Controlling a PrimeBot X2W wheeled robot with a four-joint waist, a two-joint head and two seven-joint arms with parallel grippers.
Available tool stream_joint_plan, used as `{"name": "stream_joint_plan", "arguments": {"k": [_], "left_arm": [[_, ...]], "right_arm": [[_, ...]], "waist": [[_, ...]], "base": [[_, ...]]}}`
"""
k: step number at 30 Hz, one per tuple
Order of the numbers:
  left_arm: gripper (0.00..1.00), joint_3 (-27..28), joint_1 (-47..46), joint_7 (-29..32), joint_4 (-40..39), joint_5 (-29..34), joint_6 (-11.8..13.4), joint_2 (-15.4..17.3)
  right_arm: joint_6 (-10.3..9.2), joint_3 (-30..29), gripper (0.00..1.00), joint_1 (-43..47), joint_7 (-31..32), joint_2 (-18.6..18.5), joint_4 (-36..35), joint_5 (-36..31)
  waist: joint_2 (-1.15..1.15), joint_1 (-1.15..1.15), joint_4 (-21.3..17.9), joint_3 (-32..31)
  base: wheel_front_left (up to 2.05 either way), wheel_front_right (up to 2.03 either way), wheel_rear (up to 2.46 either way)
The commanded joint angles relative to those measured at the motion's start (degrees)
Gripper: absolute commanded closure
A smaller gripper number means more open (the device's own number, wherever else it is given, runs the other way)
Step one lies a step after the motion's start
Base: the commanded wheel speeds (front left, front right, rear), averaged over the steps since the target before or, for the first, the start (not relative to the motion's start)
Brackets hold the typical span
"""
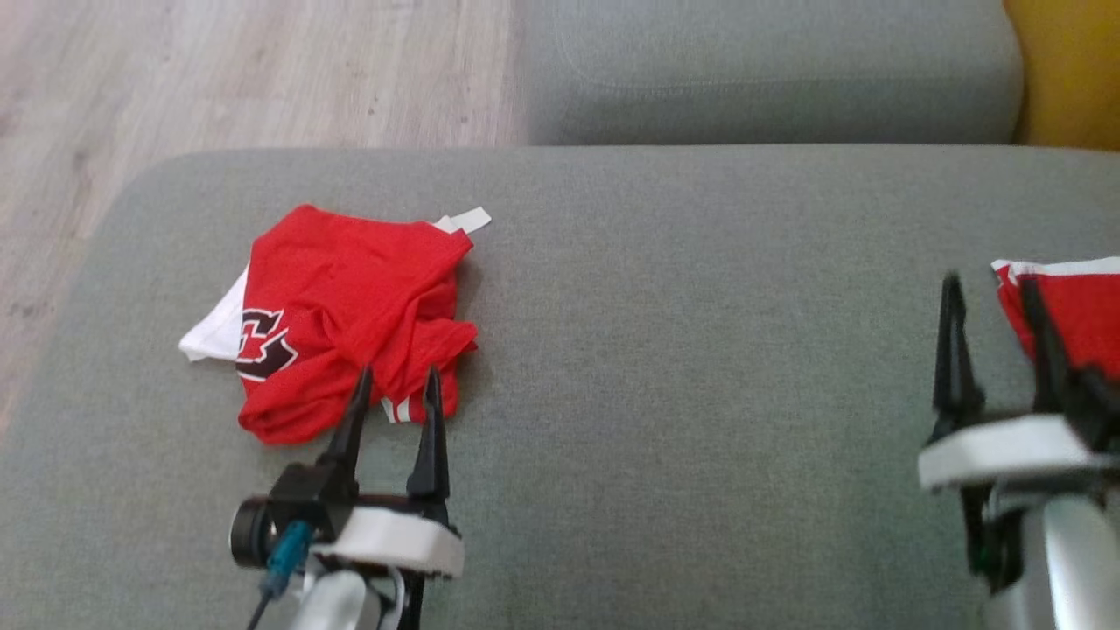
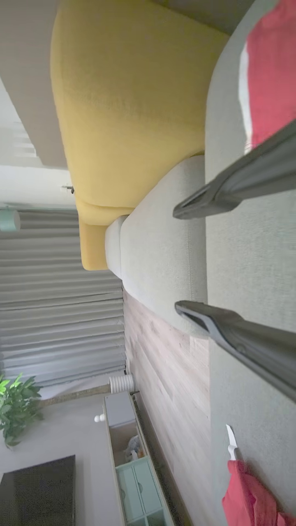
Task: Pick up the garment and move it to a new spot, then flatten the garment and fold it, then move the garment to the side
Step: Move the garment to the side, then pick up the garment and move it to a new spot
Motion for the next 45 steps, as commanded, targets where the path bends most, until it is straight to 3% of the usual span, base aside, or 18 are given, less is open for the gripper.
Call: {"name": "stream_joint_plan", "arguments": {"k": [1,5,25,45], "left_arm": [[0.0,1.9,-1.2,-0.5,-1.6,0.4,0.2,0.4],[0.0,3.0,1.1,-0.5,-1.2,0.5,1.0,0.4],[0.0,3.9,1.6,-0.5,-1.9,-0.5,1.3,0.4],[0.0,6.6,1.7,-0.5,-0.8,2.4,0.2,0.4]], "right_arm": [[-0.04,1.2,0.0,-1.2,-1.0,0.2,-1.5,0.3],[-0.04,2.4,0.0,3.2,-3.9,0.7,1.3,5.5],[-0.04,4.4,0.0,6.2,-5.6,0.7,3.8,5.9],[-0.04,9.8,0.0,8.6,-5.6,0.7,3.7,9.3]], "waist": [[0.0,0.01,0.0,-0.5],[0.0,0.01,-0.4,-1.5],[0.0,0.01,0.2,-2.2],[0.0,0.01,16.2,-3.1]], "base": [[0.0,0.0,0.0],[0.0,0.0,0.0],[0.0,0.0,0.0],[0.0,0.0,0.0]]}}
